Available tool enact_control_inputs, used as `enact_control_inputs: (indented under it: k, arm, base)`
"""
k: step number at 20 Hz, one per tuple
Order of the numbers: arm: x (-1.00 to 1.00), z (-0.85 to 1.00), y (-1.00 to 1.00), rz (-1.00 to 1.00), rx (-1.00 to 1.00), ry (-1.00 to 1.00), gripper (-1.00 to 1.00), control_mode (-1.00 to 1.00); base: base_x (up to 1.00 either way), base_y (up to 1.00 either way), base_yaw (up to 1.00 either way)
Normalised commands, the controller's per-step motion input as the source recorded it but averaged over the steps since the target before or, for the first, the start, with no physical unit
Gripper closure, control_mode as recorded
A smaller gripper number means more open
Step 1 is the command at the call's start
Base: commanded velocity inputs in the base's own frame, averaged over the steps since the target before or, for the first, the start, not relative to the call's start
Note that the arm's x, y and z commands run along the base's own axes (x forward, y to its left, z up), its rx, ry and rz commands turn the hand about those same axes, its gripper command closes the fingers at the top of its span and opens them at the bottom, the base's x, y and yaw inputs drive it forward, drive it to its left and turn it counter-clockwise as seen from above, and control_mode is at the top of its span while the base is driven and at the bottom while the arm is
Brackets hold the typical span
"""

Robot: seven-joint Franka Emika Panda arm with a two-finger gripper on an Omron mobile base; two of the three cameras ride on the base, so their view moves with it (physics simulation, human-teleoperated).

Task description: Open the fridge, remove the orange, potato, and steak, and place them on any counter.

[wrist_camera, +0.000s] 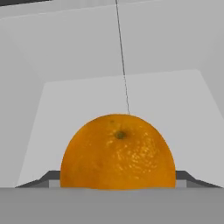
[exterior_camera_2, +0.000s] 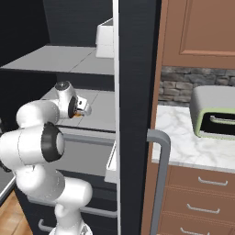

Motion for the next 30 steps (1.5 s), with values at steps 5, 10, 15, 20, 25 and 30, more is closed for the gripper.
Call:
enact_control_inputs:
  k: [5, 10, 15, 20, 25, 30]
  arm:
    - [-1.0, 0.88, 0.0, 0.02, 0.0, -0.1, 1.0, -1.0]
    - [-0.99, 1.0, -0.03, 0.03, 0.04, 0.0, 1.0, -1.0]
    - [-1.0, 0.87, -0.06, 0.04, 0.03, 0.0, 1.0, -1.0]
    - [-0.95, 0.48, -0.01, 0.0, 0.0, 0.0, 1.0, -1.0]
    - [-0.81, 0.29, -0.29, 0.0, 0.0, 0.0, 1.0, -1.0]
    - [-0.65, 0.35, -0.39, 0.0, 0.0, 0.01, 1.0, -1.0]
  base:
    - [0.0, 0.0, 0.0]
    - [0.0, 0.0, 0.0]
    - [0.0, 0.0, 0.0]
    - [0.0, 0.0, 0.0]
    - [0.0, 0.0, 0.0]
    - [0.0, 0.0, 0.0]
